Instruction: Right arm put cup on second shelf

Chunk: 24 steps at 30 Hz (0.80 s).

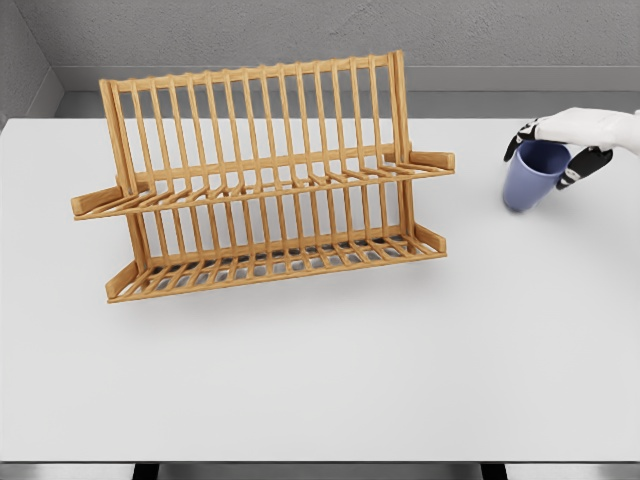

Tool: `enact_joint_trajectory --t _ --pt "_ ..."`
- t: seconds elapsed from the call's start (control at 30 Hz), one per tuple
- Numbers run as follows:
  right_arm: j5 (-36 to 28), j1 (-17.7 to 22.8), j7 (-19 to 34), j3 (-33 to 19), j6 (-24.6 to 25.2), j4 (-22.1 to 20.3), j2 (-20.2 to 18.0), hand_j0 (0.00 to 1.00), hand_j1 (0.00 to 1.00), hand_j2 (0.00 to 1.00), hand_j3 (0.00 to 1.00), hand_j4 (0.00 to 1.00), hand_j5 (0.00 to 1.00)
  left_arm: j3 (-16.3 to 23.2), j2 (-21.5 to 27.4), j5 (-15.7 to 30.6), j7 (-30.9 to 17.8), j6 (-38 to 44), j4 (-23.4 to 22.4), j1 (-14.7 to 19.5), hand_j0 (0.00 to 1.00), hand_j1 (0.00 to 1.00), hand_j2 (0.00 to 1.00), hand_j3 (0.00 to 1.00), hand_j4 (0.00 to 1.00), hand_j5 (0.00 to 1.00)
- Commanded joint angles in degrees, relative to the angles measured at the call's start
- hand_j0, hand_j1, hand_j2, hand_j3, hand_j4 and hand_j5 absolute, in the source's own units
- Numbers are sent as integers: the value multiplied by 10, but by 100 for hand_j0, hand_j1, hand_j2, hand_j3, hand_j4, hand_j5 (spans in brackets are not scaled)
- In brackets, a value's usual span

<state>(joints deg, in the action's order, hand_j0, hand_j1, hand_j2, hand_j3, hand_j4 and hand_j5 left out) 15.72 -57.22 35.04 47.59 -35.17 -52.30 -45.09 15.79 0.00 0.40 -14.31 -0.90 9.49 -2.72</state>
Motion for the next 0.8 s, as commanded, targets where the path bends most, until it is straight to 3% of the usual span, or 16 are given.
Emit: enact_joint_trajectory --t 0.0,0.47,0.77 --pt "-3 0 0 -2 2 -3 -1 67 67 67 67 67 67 0 0 0 0 -1 0 0 100 100 100 100 100 100" --pt "-4 -40 0 -3 2 -17 0 66 66 66 66 66 66 -1 0 0 0 0 0 0 100 100 100 100 100 100" --pt "-5 -40 0 -24 2 -43 -1 61 61 61 61 61 61 -1 0 0 0 0 0 0 100 100 100 100 100 100"
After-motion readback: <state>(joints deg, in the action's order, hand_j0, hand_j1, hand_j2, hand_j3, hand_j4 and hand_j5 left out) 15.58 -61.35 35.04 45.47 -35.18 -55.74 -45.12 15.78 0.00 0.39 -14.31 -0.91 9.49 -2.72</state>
